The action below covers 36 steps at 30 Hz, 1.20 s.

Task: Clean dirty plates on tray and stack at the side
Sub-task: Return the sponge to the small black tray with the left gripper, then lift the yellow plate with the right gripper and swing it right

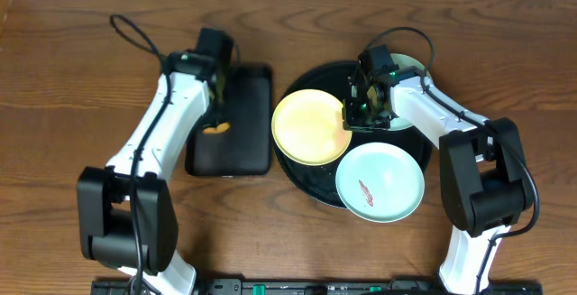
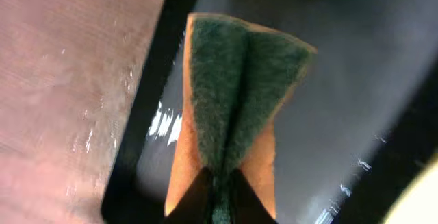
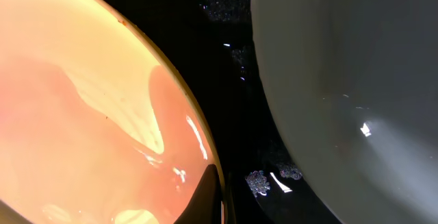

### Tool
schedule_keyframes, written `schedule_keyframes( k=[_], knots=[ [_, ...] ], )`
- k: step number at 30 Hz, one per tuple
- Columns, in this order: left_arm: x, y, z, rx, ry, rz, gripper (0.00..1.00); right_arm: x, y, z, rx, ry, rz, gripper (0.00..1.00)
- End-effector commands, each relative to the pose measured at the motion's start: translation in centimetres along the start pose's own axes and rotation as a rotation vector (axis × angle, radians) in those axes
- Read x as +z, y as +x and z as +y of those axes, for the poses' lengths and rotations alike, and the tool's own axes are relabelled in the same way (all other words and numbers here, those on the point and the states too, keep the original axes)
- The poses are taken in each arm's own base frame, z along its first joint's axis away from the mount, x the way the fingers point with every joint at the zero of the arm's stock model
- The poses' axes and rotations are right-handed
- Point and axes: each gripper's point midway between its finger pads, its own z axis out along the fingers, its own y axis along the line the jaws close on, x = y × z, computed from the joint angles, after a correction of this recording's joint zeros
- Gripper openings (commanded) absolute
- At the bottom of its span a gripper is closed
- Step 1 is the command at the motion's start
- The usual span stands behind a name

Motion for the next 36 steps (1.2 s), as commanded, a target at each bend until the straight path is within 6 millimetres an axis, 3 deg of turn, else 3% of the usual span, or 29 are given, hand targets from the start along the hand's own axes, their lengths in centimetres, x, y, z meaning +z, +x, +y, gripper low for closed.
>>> schedule_keyframes(
  k=[1,4,7,11,14,16,19,23,28,33,36],
  knots=[
    [2.6,1.8,0.5,0.045,0.032,0.075,0.16,0.7,-0.1,-1.4,-0.013,0.058,0.000,0.01],
    [2.2,1.8,0.1,0.086,0.070,0.076,0.25,0.7,-0.4,-1.3,-0.050,0.055,-0.011,0.01],
    [0.4,1.4,-0.7,0.120,0.129,0.053,0.36,0.7,-0.7,-1.2,-0.083,0.051,-0.024,0.01],
    [-3.8,0.5,-0.8,0.115,0.184,-0.041,0.52,0.2,-1.2,-0.9,-0.094,0.043,-0.040,0.01],
    [-7.2,0.2,-0.4,0.110,0.226,-0.130,0.64,-1.7,-2.2,-0.2,-0.110,0.036,-0.072,0.01],
    [-10.3,0.2,0.1,0.104,0.264,-0.212,0.72,-5.1,-3.8,1.6,-0.188,0.016,-0.158,0.01],
    [-13.3,0.5,0.7,0.098,0.299,-0.290,0.78,-9.9,-5.6,3.9,-0.297,0.028,-0.296,0.01],
    [-15.8,1.2,1.5,0.093,0.328,-0.349,0.80,-13.7,-6.8,7.2,-0.416,0.041,-0.446,0.01],
    [-17.7,2.2,2.3,0.090,0.347,-0.390,0.80,-14.9,-7.5,12.0,-0.528,0.015,-0.573,0.01],
    [-19.6,3.1,3.1,0.087,0.371,-0.441,0.80,-14.1,-8.1,16.7,-0.632,0.023,-0.684,0.01],
    [-20.6,3.4,3.5,0.084,0.385,-0.471,0.81,-13.5,-8.4,18.4,-0.690,0.086,-0.745,0.01]
  ],
)
